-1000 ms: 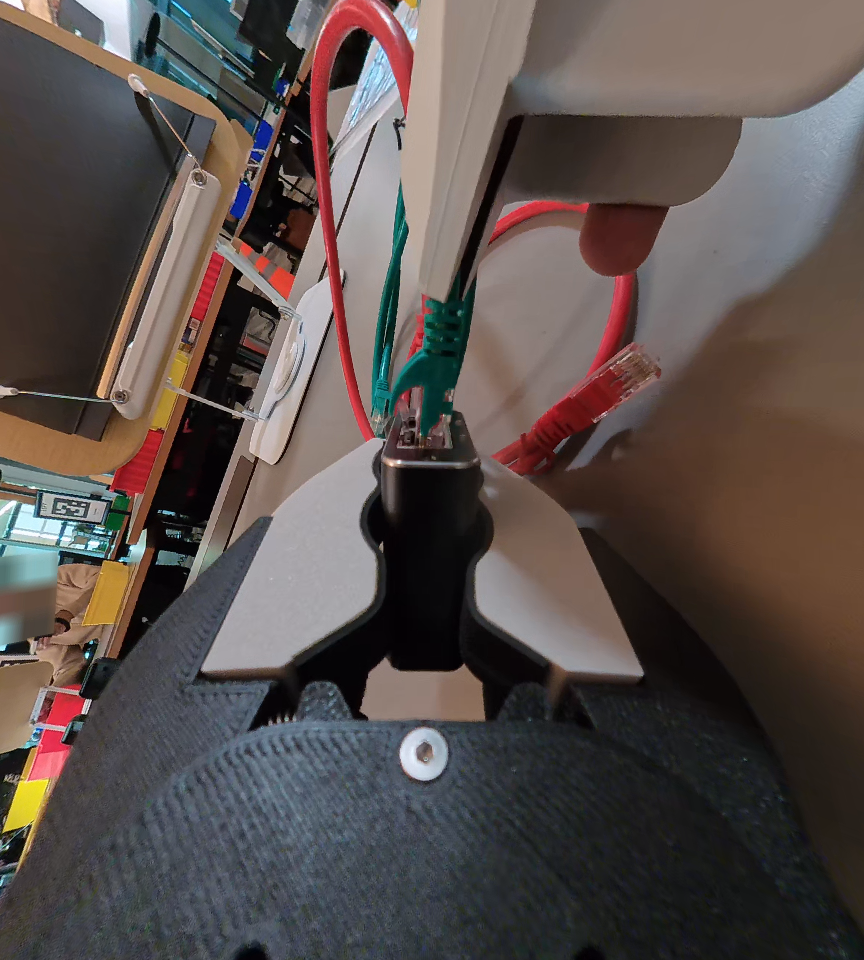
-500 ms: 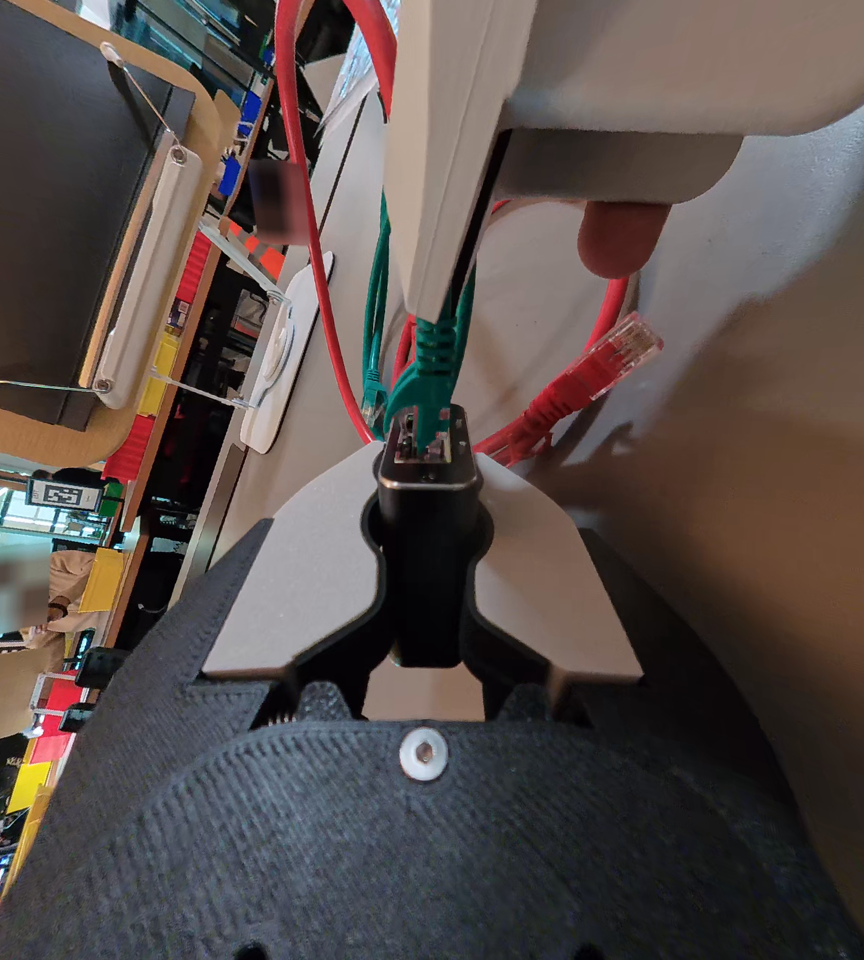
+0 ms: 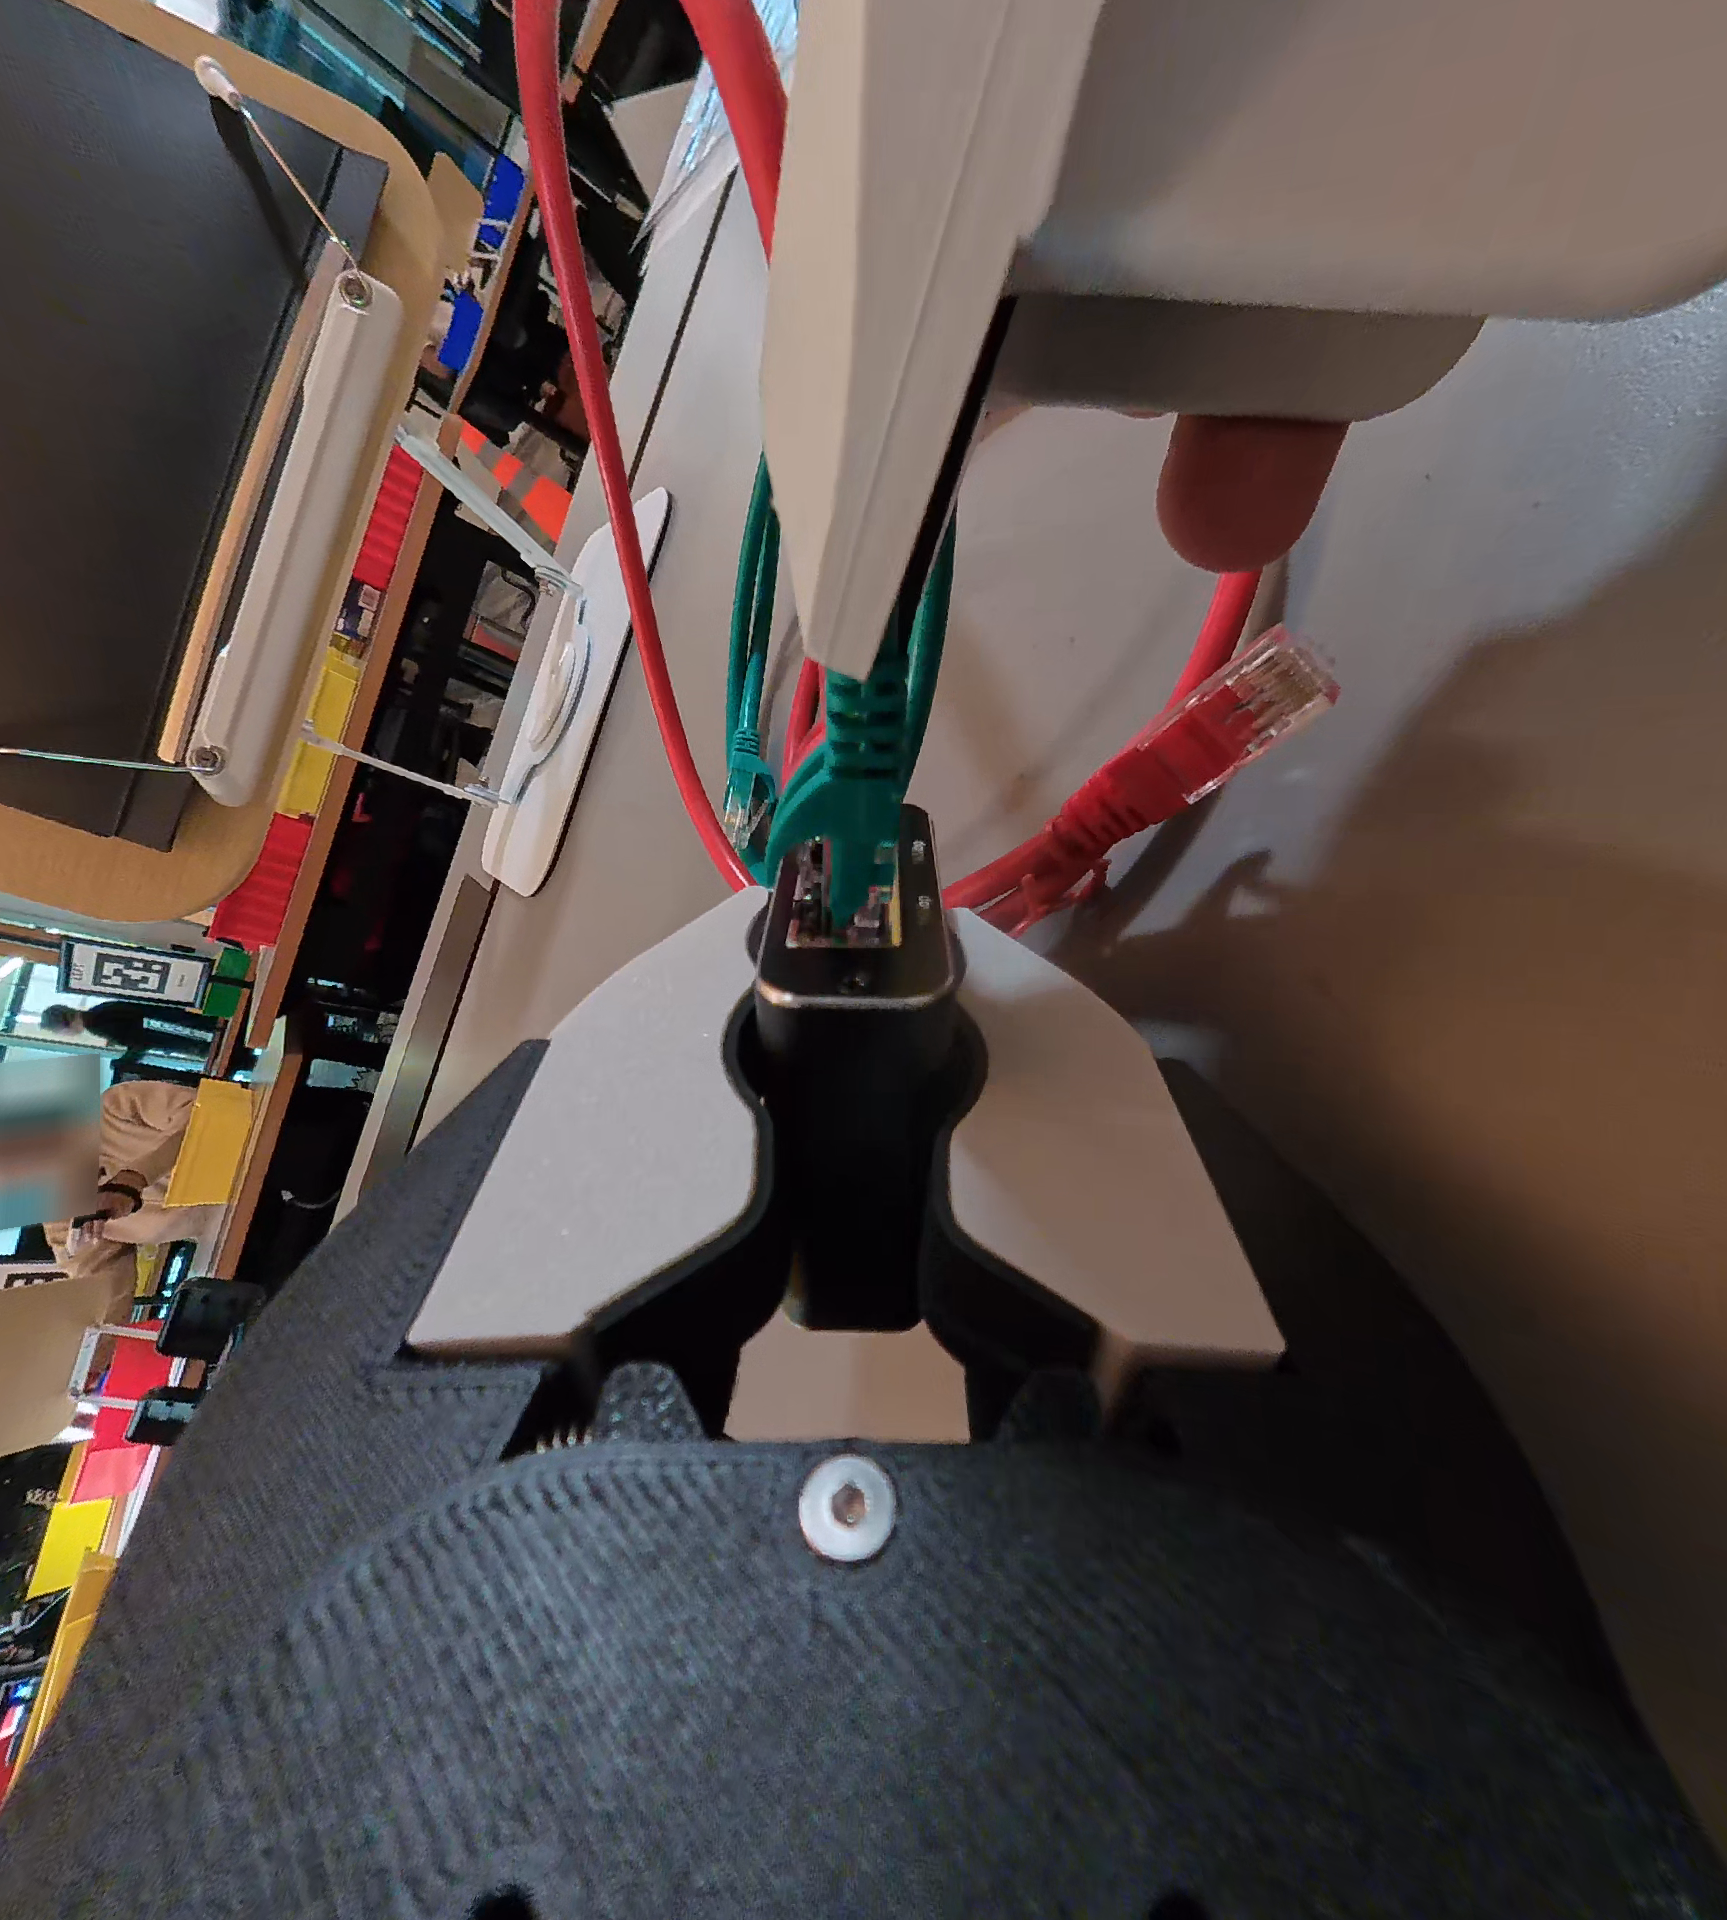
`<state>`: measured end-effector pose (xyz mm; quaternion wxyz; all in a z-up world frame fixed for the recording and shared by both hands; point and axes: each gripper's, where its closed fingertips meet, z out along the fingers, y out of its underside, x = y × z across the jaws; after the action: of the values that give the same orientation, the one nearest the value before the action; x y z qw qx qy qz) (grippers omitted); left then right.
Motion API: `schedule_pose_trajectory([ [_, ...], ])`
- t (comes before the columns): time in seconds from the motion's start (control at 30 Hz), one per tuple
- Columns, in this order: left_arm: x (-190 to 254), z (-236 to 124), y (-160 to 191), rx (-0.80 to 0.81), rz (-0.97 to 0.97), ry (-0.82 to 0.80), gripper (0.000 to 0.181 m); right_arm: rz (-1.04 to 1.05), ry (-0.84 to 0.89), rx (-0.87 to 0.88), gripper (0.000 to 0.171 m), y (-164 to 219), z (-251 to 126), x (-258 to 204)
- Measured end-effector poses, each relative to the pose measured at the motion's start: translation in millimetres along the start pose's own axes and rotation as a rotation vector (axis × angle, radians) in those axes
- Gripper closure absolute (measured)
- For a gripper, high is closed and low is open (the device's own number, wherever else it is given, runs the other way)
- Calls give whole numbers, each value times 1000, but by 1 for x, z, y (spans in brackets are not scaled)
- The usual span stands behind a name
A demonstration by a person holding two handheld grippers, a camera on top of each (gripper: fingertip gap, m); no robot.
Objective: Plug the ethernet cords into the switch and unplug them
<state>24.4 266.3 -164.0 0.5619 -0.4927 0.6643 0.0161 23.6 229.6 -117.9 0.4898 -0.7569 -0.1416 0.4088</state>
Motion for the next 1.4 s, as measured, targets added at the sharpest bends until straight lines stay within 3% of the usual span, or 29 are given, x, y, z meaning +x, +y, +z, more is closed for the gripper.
schedule_pose_trajectory([
  [0.63, 0, 4, 3, -25, 6, 8, 159, -94, 50, -20, 163, 2, 5, -5],
  [0.93, -22, -2, -9, 75, -2, -67, 154, -170, 9, 67, 164, -17, -2, -1],
  [1.17, -39, -4, -1, 147, -351, 22, 114, -186, 58, 127, 164, -29, -13, 11],
  [1.4, -50, -20, -20, 347, -729, 214, 94, -175, 41, 244, 164, -48, -28, 16],
])
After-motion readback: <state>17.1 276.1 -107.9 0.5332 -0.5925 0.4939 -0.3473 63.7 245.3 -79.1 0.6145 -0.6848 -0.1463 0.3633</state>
